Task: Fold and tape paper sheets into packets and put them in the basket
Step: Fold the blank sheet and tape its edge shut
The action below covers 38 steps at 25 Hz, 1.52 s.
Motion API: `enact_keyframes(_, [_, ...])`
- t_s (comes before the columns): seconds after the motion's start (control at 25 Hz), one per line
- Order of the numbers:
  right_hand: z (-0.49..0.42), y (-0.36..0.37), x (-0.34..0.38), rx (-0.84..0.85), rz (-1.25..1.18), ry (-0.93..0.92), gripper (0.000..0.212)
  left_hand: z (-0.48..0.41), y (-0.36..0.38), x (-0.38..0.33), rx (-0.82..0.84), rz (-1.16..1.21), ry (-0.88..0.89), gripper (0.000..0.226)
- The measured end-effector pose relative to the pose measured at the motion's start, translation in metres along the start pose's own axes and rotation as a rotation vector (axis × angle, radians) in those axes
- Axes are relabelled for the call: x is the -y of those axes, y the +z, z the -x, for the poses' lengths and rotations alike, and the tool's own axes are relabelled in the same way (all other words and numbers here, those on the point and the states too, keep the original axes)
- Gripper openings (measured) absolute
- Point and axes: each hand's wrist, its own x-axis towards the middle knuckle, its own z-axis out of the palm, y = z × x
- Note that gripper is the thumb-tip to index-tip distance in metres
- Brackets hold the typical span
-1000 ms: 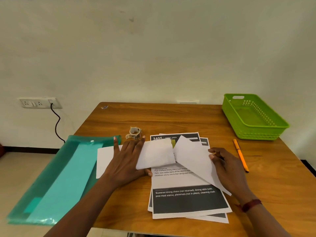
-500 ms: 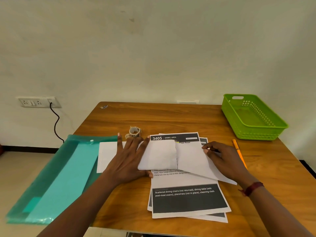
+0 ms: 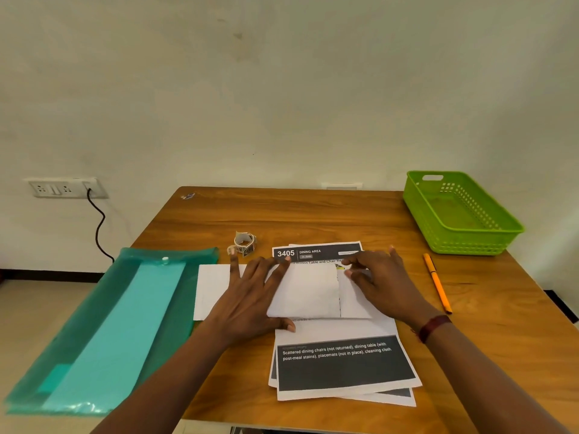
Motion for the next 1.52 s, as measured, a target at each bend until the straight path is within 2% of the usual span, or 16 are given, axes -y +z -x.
enact_keyframes(0.08, [0.007, 0.003, -0.001, -0.274, -0.034, 0.021, 0.022, 0.000, 0.002, 0.001, -0.008, 0.028, -0.030, 0.114])
enact_keyframes(0.12, [0.013, 0.002, -0.002, -0.432, -0.132, 0.097, 0.024, 0.000, 0.002, 0.002, -0.012, 0.042, -0.049, 0.113])
enact_keyframes(0.16, [0.021, 0.001, -0.004, -0.556, -0.272, 0.204, 0.025, 0.001, 0.002, 0.004, -0.018, 0.047, -0.067, 0.113])
enact_keyframes(0.24, [0.035, 0.003, -0.005, -0.662, -0.598, 0.439, 0.023, 0.000, 0.001, 0.009, -0.022, 0.045, -0.089, 0.114])
enact_keyframes(0.32, [0.047, 0.011, -0.008, -0.646, -0.804, 0.554, 0.020, -0.001, -0.001, 0.011, -0.030, 0.050, -0.094, 0.112])
enact_keyframes(0.56, [0.058, 0.033, -0.013, -0.591, -1.049, 0.521, 0.028, -0.006, -0.007, 0.005, -0.048, 0.040, -0.082, 0.114])
enact_keyframes(0.8, [0.062, 0.032, -0.012, -0.560, -1.065, 0.537, 0.048, -0.012, -0.013, -0.005, -0.053, 0.042, -0.072, 0.116])
enact_keyframes(1.04, [0.063, 0.031, -0.004, -0.473, -1.016, 0.451, 0.035, -0.021, -0.018, -0.019, -0.072, 0.019, -0.032, 0.116])
enact_keyframes(1.16, [0.064, 0.028, -0.004, -0.425, -0.999, 0.395, 0.035, -0.024, -0.019, -0.022, -0.078, 0.013, -0.022, 0.117])
enact_keyframes(1.32, [0.064, 0.024, -0.002, -0.343, -0.865, 0.310, 0.063, -0.027, -0.019, -0.024, -0.091, 0.015, -0.015, 0.117])
enact_keyframes(1.52, [0.060, 0.022, 0.003, -0.315, -0.852, 0.295, 0.076, -0.031, -0.017, -0.034, -0.125, 0.019, -0.002, 0.116])
